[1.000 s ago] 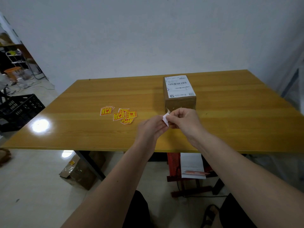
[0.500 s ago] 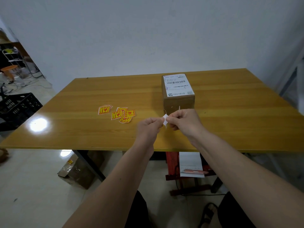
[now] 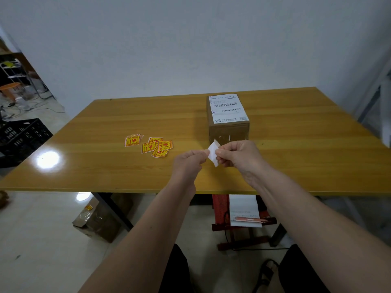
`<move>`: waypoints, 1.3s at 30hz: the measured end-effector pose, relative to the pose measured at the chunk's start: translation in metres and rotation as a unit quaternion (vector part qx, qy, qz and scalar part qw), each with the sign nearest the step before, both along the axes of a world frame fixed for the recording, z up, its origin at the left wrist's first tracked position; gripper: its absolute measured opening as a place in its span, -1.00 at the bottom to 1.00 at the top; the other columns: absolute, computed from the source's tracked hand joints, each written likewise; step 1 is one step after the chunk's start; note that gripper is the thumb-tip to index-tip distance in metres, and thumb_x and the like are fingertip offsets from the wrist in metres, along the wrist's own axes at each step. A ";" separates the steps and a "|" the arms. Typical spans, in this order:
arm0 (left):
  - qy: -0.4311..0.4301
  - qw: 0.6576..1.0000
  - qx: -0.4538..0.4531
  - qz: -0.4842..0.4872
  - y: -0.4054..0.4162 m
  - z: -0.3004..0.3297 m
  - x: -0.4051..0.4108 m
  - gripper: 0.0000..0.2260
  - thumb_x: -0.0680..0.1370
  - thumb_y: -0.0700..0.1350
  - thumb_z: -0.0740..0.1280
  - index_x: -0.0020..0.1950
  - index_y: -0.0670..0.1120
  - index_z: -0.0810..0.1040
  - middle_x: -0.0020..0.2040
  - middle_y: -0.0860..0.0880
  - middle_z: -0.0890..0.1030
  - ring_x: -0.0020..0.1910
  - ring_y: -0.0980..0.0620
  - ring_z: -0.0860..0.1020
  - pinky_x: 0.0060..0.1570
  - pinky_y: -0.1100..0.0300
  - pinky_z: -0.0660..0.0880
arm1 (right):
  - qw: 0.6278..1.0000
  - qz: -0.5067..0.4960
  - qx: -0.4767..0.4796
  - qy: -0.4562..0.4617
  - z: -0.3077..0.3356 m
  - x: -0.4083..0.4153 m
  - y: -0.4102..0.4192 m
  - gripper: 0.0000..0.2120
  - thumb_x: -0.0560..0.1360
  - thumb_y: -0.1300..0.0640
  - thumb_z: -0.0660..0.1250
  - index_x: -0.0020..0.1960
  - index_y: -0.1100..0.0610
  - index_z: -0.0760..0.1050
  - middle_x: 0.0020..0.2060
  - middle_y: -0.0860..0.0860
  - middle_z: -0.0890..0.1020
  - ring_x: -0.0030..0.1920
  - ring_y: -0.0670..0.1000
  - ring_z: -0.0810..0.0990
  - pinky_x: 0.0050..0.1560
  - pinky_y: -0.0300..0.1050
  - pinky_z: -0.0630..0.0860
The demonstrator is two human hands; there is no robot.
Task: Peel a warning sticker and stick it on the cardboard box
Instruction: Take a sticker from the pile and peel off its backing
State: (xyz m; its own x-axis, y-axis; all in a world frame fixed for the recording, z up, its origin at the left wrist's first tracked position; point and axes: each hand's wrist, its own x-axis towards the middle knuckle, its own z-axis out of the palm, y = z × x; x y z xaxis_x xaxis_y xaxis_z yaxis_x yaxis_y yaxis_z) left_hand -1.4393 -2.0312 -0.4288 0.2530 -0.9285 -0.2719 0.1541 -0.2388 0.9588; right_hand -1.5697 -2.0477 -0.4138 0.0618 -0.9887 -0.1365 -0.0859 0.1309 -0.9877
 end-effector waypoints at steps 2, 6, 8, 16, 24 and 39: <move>0.006 1.000 0.001 0.004 0.000 0.002 0.000 -0.90 0.47 -0.14 0.40 -0.24 -0.07 0.55 -0.18 -0.01 0.58 -0.01 0.00 0.50 0.01 0.16 0.42 | 1.000 -0.005 -0.001 -0.003 0.000 0.000 0.000 -0.91 0.44 0.31 0.40 -0.25 0.25 0.58 -0.36 0.10 0.61 -0.37 -0.04 0.55 -0.34 -0.26 0.52; 0.016 1.000 -0.004 0.014 0.001 0.004 -0.002 -0.90 0.48 -0.16 0.40 -0.23 -0.08 0.53 -0.23 0.00 0.56 -0.10 0.04 0.48 -0.08 0.22 0.41 | 1.000 -0.014 -0.011 -0.013 0.001 0.001 0.001 -0.89 0.44 0.32 0.39 -0.27 0.24 0.58 -0.38 0.09 0.60 -0.40 -0.05 0.53 -0.37 -0.31 0.51; 0.023 1.000 -0.004 0.020 0.001 0.005 -0.003 -0.89 0.48 -0.17 0.40 -0.24 -0.08 0.53 -0.24 0.00 0.55 -0.13 0.06 0.47 -0.09 0.22 0.41 | 1.000 -0.017 -0.015 -0.016 0.000 0.001 0.002 -0.88 0.44 0.32 0.39 -0.28 0.23 0.58 -0.39 0.10 0.60 -0.40 -0.05 0.53 -0.38 -0.31 0.50; 0.046 0.998 0.002 0.035 0.002 0.009 -0.006 -0.89 0.48 -0.18 0.39 -0.24 -0.07 0.54 -0.24 0.01 0.54 -0.16 0.09 0.47 -0.06 0.20 0.41 | 0.999 -0.027 -0.035 -0.017 0.001 0.000 0.004 -0.88 0.44 0.32 0.39 -0.27 0.22 0.59 -0.37 0.09 0.61 -0.38 -0.04 0.54 -0.34 -0.29 0.52; 0.061 0.997 0.008 0.056 0.003 0.013 -0.006 -0.86 0.47 -0.19 0.39 -0.26 -0.07 0.51 -0.25 0.00 0.53 -0.20 0.10 0.48 -0.03 0.20 0.42 | 0.999 -0.028 -0.041 -0.017 0.002 0.001 0.005 -0.92 0.44 0.31 0.39 -0.23 0.23 0.60 -0.36 0.09 0.62 -0.36 -0.03 0.55 -0.29 -0.24 0.53; 0.060 0.995 0.003 0.079 0.004 0.015 -0.007 -0.89 0.48 -0.20 0.38 -0.24 -0.08 0.53 -0.26 0.00 0.52 -0.25 0.11 0.45 -0.18 0.26 0.41 | 0.998 -0.029 -0.051 -0.019 0.004 0.001 0.006 -0.94 0.45 0.32 0.37 -0.16 0.33 0.60 -0.36 0.08 0.61 -0.37 -0.06 0.53 -0.36 -0.34 0.51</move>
State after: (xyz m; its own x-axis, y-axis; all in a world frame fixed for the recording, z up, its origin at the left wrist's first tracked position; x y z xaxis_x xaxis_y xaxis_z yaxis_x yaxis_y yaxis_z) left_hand -1.4465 -2.0274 -0.4133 0.3613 -0.8778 -0.3145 0.3032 -0.2084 0.9299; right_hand -1.5684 -2.0421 -0.4099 0.0071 -0.9994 -0.0340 -0.0424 0.0336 -0.9985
